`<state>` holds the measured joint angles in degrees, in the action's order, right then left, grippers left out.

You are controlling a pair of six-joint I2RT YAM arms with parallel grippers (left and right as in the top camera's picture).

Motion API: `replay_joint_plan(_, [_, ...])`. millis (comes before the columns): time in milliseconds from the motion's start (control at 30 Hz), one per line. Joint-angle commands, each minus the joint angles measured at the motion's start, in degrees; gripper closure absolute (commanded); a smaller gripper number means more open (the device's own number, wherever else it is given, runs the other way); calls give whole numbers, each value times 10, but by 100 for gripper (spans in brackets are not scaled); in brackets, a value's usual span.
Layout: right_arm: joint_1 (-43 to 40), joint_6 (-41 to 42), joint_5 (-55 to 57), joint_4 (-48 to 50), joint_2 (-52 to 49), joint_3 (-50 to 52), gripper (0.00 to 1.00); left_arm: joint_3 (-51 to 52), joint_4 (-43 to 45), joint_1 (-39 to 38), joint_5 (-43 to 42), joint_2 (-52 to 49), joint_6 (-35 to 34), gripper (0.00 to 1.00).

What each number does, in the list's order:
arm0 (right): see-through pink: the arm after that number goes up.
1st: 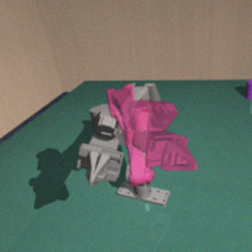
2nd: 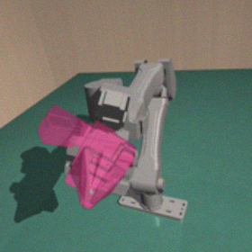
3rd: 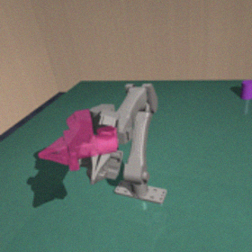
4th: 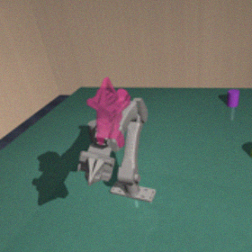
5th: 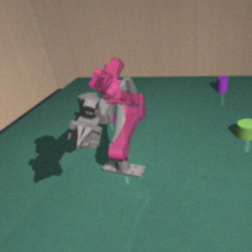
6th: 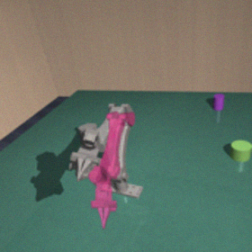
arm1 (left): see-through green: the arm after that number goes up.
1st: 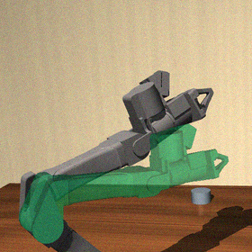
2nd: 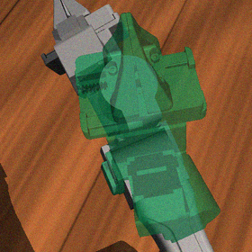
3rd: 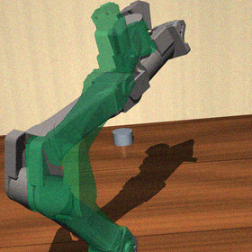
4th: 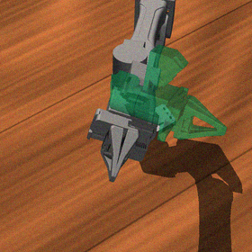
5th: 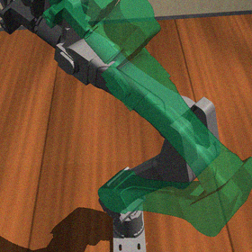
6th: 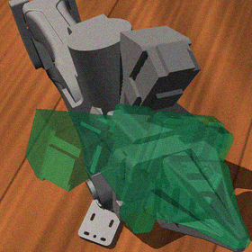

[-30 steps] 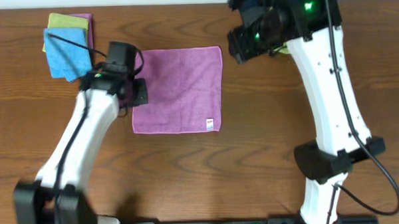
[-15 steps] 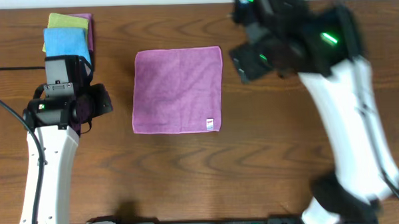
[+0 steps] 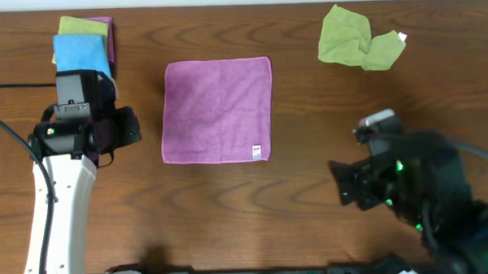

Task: Fold the cloth
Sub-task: 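Release the cloth and move both grippers to its lower corners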

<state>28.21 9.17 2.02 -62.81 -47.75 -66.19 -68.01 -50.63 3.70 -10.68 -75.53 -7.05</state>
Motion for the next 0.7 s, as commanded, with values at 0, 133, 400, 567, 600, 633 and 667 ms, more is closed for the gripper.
replay_joint_plan(0, [-9,73,-118,81,17,125,9,52,17,10,-56,1,17,94])
replay_joint_plan(133, [-31,107,-232,201,-43,221,11,139,69,52,-147,1,18,94])
replay_joint_plan(400, [-55,112,-350,356,-257,240,12,235,120,126,-272,-1,35,50])
replay_joint_plan(567, [-58,120,-370,405,-336,240,20,238,120,124,-278,-1,54,26])
replay_joint_plan(600, [-58,120,-372,415,-347,240,20,238,124,124,-279,-1,54,18])
replay_joint_plan(633, [-58,121,-372,426,-356,240,20,238,128,124,-279,-1,54,17])
replay_joint_plan(667, [-58,121,-372,433,-362,240,20,238,132,124,-282,-1,53,15])
